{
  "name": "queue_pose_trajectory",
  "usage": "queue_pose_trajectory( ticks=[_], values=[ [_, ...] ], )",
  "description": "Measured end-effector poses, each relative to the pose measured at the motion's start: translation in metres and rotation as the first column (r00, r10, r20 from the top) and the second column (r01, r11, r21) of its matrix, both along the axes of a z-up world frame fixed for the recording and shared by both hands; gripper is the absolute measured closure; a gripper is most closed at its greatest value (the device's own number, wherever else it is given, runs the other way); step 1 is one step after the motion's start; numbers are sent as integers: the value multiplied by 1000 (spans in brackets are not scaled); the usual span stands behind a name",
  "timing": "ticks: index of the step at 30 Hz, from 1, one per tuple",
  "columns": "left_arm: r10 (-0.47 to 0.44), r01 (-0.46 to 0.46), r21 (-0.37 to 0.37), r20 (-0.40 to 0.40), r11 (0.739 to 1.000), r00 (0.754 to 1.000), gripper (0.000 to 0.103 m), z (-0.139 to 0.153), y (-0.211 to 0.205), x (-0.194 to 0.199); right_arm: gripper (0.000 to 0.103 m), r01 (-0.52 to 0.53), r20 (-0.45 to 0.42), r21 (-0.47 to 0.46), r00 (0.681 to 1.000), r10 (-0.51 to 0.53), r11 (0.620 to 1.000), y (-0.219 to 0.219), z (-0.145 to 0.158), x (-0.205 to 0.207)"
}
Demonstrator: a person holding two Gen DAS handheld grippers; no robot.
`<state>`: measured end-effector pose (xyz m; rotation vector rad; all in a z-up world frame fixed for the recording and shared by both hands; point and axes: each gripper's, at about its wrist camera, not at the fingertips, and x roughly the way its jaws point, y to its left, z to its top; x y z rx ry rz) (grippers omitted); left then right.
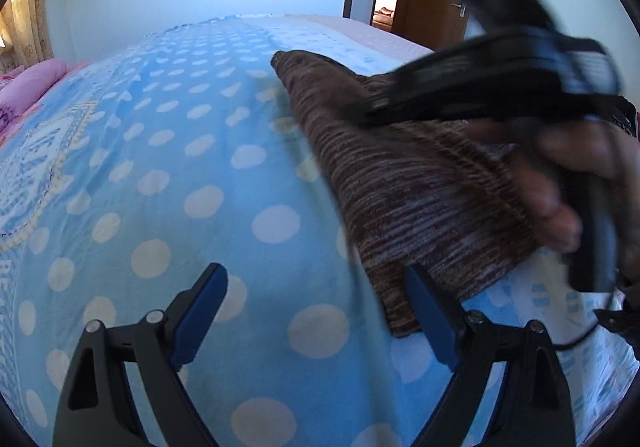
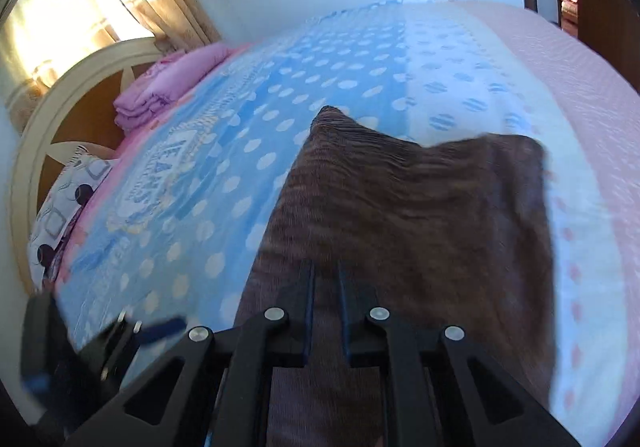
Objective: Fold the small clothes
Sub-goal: 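Press and straighten the folded sweater edge with the right tool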
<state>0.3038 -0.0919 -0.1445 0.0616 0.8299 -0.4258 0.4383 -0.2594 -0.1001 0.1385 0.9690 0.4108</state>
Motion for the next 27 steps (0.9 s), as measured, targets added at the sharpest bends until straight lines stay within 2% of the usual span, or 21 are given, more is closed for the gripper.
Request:
queue_pose_trajectory(
  ticks=[2, 6, 8, 11, 14, 16, 18, 19, 20, 23, 27],
  values=[
    [18, -18, -23, 1, 1000, 1000, 10, -1, 6, -1, 92, -40, -26, -37, 999, 39, 998, 28, -17, 15],
    [60, -63, -98, -39, 993, 997, 10, -2, 21, 5, 92, -102, -13, -31, 995, 102, 994, 57, -21, 15],
    [80, -84, -112, -39, 990, 996, 10, 0, 24, 6, 92, -99, 34, -90, 994, 102, 991, 63, -18, 9],
    [105, -105, -117, -7, 988, 994, 10, 8, 27, 7, 92, -63, 111, -88, 991, 72, 994, 46, -7, -15],
    [79, -77, -90, 14, 993, 997, 10, 15, 17, 13, 92, -30, 184, -92, 982, 46, 995, 16, 7, -48],
    [58, -57, -63, 23, 996, 998, 10, 18, 6, 19, 92, 3, 215, -171, 976, 34, 985, -5, 11, -68],
    [57, -56, -32, 37, 998, 998, 9, 17, -3, 26, 92, 87, 253, -256, 967, -20, 963, -27, 15, -82],
    [55, -54, -23, 34, 998, 998, 9, 16, -7, 29, 92, 102, 255, -240, 966, -39, 965, -39, 18, -86],
    [51, -51, -20, 32, 999, 998, 9, 15, -11, 32, 92, 131, 228, -190, 970, -86, 973, -61, 20, -88],
    [63, -63, -8, 43, 998, 997, 4, 7, -18, 33, 92, 188, 155, -118, 973, -169, 975, -98, 15, -88],
    [56, -56, -5, 55, 998, 997, 3, 7, -20, 28, 92, 141, 68, 13, 988, -141, 990, -113, 5, -96]
  ],
)
